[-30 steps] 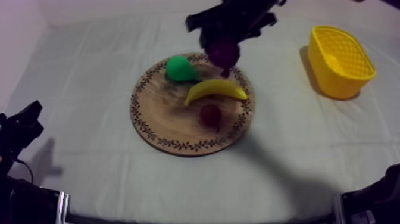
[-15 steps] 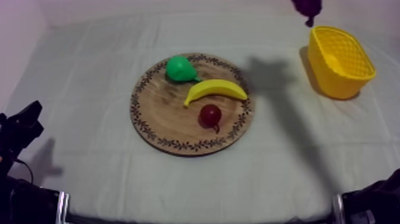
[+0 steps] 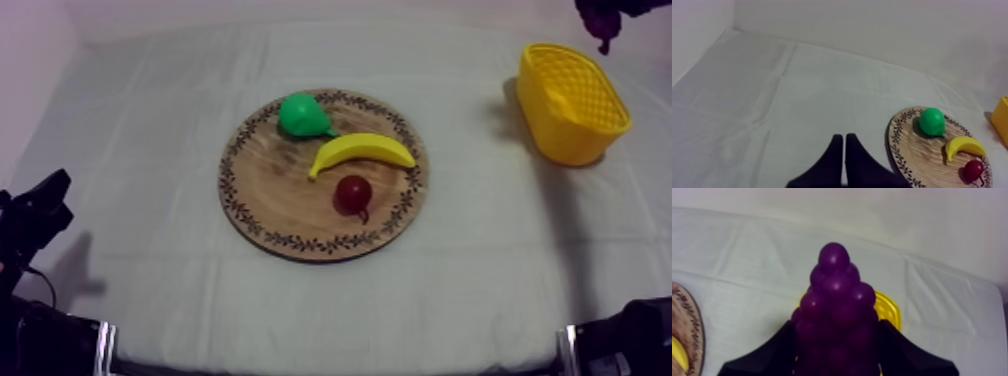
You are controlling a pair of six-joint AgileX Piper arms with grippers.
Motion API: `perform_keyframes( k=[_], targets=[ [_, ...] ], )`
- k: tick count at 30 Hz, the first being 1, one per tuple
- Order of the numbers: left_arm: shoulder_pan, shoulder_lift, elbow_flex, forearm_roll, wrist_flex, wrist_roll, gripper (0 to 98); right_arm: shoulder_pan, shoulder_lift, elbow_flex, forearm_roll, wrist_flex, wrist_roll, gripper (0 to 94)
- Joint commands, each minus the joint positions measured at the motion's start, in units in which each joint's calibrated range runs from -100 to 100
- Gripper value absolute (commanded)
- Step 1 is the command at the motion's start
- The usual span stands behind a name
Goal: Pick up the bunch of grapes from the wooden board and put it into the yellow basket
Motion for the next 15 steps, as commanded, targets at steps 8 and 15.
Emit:
perform_keyframes(
  k=[8, 15],
  targets=[
    [0.0, 0.0, -0.02, -0.04, -0.05, -0.01, 0.1, 3.79, 10.1, -0.97, -0.78, 1.92, 1.04, 17.2],
    [0.0, 0.0, -0.02, -0.04, -0.05, -0.01, 0.1, 3.48, 19.45, -4.96, -0.6, 5.64, 0.38, 18.3]
  ],
)
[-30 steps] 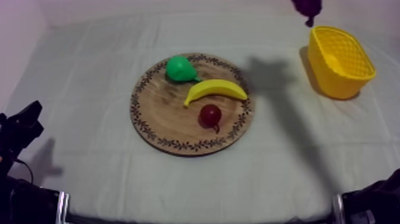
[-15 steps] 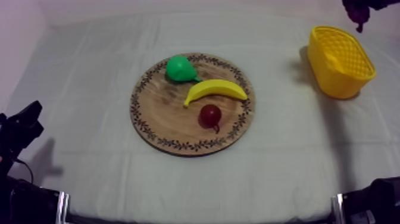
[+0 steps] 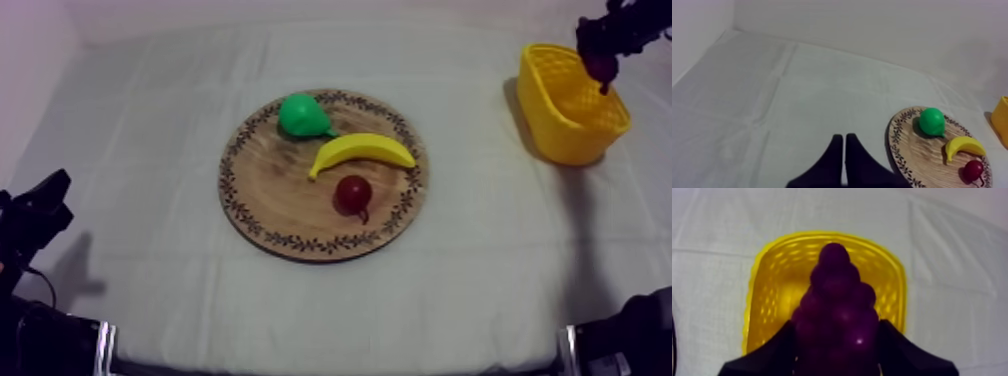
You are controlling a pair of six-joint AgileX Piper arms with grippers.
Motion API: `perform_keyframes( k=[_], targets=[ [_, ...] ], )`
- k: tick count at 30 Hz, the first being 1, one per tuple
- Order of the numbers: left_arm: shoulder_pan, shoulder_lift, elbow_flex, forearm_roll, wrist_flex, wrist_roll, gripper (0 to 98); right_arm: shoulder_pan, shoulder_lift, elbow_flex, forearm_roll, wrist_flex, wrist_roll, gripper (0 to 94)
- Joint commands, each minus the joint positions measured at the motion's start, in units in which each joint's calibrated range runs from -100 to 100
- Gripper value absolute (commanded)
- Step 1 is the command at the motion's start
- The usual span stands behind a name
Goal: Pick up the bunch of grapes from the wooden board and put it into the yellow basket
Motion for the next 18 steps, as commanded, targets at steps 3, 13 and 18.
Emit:
perform_keyframes(
  k=[3, 13, 18],
  targets=[
    [0.0, 0.0, -0.02, -0.04, -0.05, -0.01, 0.1, -0.52, 6.52, -2.68, 0.76, 3.02, -0.88, 19.4],
    [0.0, 0.0, -0.02, -0.04, -0.05, -0.01, 0.1, -1.0, 16.58, -8.0, 2.5, 9.55, -3.56, 35.5],
    [0.0, 0.0, -0.02, -0.04, -0.05, -0.01, 0.1, -0.92, 18.48, -8.96, 3.48, 9.36, -4.37, 53.9]
  ],
)
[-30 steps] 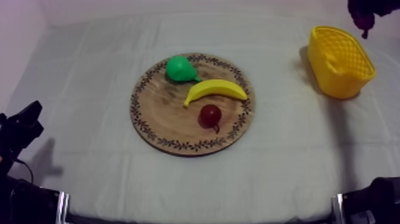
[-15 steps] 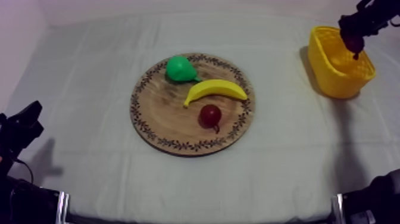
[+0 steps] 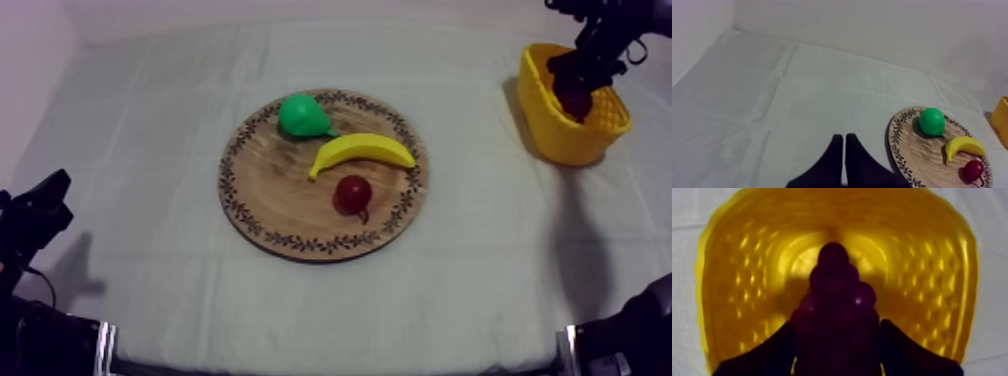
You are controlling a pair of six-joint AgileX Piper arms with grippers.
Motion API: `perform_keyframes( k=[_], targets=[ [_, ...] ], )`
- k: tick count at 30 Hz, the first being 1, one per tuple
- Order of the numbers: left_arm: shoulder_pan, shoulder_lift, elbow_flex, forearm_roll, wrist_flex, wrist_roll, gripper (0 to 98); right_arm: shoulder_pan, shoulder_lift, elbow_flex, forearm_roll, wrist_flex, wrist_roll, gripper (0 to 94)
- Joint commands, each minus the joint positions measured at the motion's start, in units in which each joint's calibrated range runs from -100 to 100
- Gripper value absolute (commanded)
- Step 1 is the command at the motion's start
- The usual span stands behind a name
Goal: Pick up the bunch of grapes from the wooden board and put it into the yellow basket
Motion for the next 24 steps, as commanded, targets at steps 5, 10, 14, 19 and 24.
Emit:
perform_keyframes(
  k=[5, 10, 14, 19, 24],
  targets=[
    [0.0, 0.0, -0.02, -0.04, -0.05, -0.01, 0.1, -0.41, -0.2, -0.23, 1.58, -0.73, -1.01, 68.4],
    [0.0, 0.0, -0.02, -0.04, -0.05, -0.01, 0.1, -0.56, -3.56, 1.38, 1.64, -1.84, -1.56, 71.8],
    [0.0, 0.0, -0.02, -0.04, -0.05, -0.01, 0.1, -0.46, -9.18, 4.62, 2.0, -5.16, -1.97, 69.0],
    [0.0, 0.0, -0.02, -0.04, -0.05, -0.03, 0.1, -0.07, -19.96, 11.25, 3.8, -12.21, -3.11, 62.5],
    [0.0, 0.0, -0.02, -0.04, -0.05, -0.05, 0.1, 1.12, -32.99, 19.22, 4.58, -18.05, -3.47, 56.9]
  ],
)
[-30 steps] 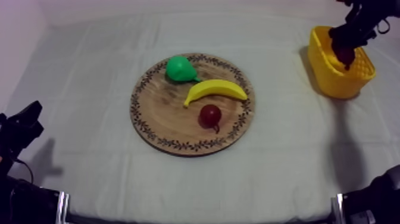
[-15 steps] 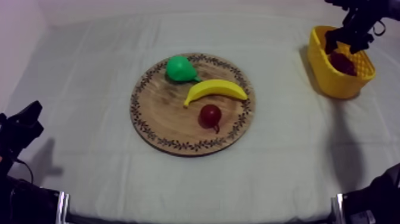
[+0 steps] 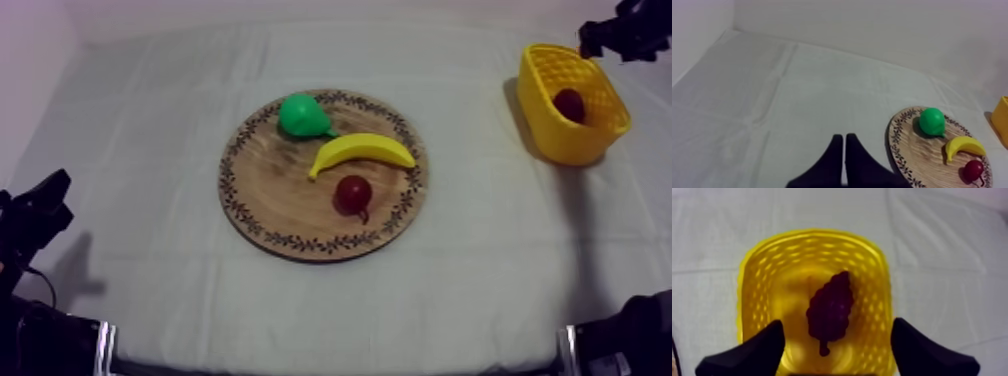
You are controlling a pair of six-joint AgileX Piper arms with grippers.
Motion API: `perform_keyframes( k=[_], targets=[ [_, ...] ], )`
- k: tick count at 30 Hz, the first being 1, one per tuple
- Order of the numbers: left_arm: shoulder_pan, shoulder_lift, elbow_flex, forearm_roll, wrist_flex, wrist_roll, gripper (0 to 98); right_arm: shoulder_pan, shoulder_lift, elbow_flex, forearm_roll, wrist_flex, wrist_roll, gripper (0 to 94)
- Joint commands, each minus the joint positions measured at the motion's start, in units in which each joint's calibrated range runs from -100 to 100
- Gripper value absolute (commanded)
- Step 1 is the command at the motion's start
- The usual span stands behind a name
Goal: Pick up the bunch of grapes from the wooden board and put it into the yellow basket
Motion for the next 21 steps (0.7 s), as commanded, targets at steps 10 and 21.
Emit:
perform_keyframes(
  k=[10, 21],
  targets=[
    [0.0, 0.0, -0.02, -0.04, -0.05, -0.03, 0.1, 3.22, -32.13, 19.4, -1.13, -8.01, 1.8, 48.1],
    [0.0, 0.0, -0.02, -0.04, -0.05, -0.03, 0.1, 4.57, -53.8, 34.5, -0.34, -10.93, 1.78, 40.6]
  ],
)
